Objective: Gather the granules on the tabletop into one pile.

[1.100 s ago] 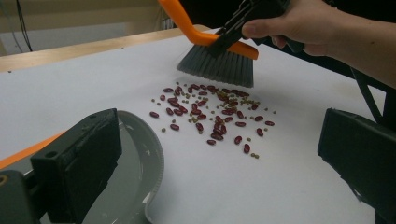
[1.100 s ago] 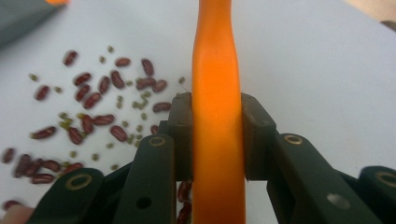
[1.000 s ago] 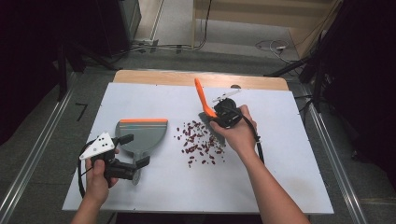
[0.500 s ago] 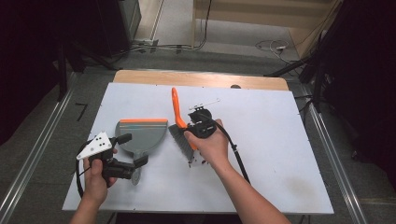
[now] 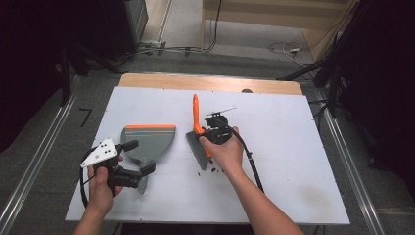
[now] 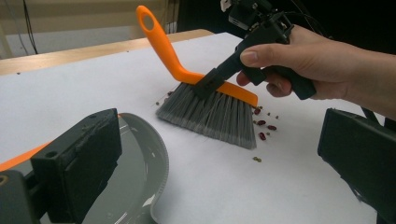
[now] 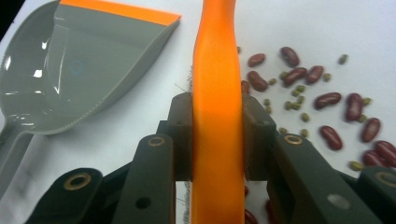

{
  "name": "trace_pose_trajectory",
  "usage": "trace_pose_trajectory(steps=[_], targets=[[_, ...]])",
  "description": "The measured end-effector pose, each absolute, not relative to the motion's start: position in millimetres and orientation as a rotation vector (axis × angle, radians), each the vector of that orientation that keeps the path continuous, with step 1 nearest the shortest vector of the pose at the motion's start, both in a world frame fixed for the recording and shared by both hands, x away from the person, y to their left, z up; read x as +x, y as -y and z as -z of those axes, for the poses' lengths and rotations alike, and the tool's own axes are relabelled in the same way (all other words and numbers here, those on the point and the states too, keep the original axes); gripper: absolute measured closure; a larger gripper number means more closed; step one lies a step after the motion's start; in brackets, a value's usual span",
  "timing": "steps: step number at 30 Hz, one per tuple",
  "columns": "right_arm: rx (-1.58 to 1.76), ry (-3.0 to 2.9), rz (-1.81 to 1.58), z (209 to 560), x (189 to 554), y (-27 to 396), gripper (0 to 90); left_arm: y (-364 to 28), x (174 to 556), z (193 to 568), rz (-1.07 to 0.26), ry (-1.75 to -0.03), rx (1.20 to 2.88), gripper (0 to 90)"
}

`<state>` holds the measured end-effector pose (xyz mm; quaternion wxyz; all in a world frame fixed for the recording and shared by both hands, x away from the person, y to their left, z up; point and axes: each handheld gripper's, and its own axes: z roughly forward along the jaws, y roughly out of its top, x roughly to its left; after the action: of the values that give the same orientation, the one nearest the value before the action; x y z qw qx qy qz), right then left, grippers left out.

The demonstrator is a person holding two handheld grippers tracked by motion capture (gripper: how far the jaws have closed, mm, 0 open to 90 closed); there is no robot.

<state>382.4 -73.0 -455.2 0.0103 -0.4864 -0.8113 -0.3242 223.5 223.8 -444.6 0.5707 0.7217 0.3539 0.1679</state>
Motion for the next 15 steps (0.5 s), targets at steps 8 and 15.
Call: trace_pose_trajectory(steps=[8,15], targets=[[-1.532,2.557,1.061,450.0,381.9,93.5,68.8,-222.9,224.3,445.9,-0.392,-0.832,1.697,0.0],[-1.452,2.553,1.129,432.8,364.4,94.3,68.9,-223.1,225.0,447.0,-0.39,-0.835,1.7,0.0]])
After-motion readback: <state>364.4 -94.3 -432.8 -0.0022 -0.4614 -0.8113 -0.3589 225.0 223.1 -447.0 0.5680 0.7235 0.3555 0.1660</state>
